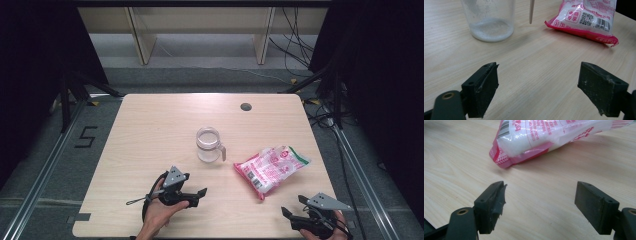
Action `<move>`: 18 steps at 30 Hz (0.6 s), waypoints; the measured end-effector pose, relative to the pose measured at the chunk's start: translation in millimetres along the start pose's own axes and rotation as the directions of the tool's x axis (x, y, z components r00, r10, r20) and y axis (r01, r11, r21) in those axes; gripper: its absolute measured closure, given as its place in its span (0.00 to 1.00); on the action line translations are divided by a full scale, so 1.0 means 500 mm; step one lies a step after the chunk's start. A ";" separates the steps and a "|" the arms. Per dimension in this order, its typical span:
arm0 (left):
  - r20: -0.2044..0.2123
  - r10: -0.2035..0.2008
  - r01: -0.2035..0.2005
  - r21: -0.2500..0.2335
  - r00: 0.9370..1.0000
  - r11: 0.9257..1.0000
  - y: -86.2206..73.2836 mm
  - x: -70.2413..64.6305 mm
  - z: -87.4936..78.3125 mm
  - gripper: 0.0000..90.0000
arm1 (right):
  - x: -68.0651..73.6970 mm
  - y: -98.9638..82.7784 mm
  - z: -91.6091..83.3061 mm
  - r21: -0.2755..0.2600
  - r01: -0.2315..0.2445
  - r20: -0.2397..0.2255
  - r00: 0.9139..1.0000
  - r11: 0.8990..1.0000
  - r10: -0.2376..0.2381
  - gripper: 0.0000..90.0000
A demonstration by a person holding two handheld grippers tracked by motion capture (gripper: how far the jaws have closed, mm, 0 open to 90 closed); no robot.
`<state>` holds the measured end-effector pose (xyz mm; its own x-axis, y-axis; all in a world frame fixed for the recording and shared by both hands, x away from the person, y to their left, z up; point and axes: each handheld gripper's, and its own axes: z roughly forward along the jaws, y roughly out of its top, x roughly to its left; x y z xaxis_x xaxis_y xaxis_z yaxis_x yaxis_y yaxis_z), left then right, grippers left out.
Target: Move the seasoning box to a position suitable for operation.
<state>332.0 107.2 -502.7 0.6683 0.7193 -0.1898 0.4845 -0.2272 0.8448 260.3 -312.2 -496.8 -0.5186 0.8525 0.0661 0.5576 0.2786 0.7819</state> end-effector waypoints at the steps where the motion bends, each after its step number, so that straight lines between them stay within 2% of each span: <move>1: 0.000 0.005 -0.005 -0.005 1.000 1.000 0.001 0.000 0.000 0.18 | 0.000 0.000 0.000 0.001 -0.002 -0.001 1.000 1.000 0.002 0.28; 7: -0.010 0.006 -0.006 -0.028 1.000 1.000 0.003 0.000 0.005 0.25 | -0.001 0.000 0.001 0.004 -0.009 -0.008 1.000 1.000 0.009 0.27; 8: -0.021 0.030 -0.030 -0.020 0.999 0.999 0.007 0.004 0.006 0.26 | 0.000 0.001 0.000 -0.003 -0.007 0.003 1.000 1.000 0.007 0.27; 10: -0.022 0.036 -0.037 -0.023 0.999 0.999 0.012 0.008 0.011 0.30 | 0.000 0.001 0.001 -0.002 -0.010 -0.002 1.000 1.000 0.010 0.27; 14: -0.027 0.028 -0.029 -0.040 0.999 0.999 0.019 0.009 0.016 0.36 | 0.002 0.001 0.001 -0.003 -0.016 -0.006 1.000 1.000 0.016 0.26; 16: -0.022 0.026 -0.027 -0.057 0.999 0.998 0.022 0.006 0.028 0.37 | -0.001 0.001 0.003 -0.011 0.000 -0.010 1.000 1.000 -0.001 0.26; 17: -0.030 0.046 -0.047 -0.043 0.998 0.998 0.025 0.006 0.030 0.38 | -0.001 0.001 0.004 -0.009 0.004 -0.009 1.000 1.000 -0.004 0.26; 18: -0.030 0.048 -0.049 -0.047 0.998 0.998 0.027 0.003 0.036 0.39 | -0.002 0.001 0.003 -0.008 0.003 -0.010 1.000 1.000 -0.003 0.26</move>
<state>349.8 93.5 -500.6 0.6737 0.7268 -0.1340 0.4235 -0.2311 0.8759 262.0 -312.2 -497.6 -0.5270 0.8470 0.0696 0.5504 0.2778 0.7873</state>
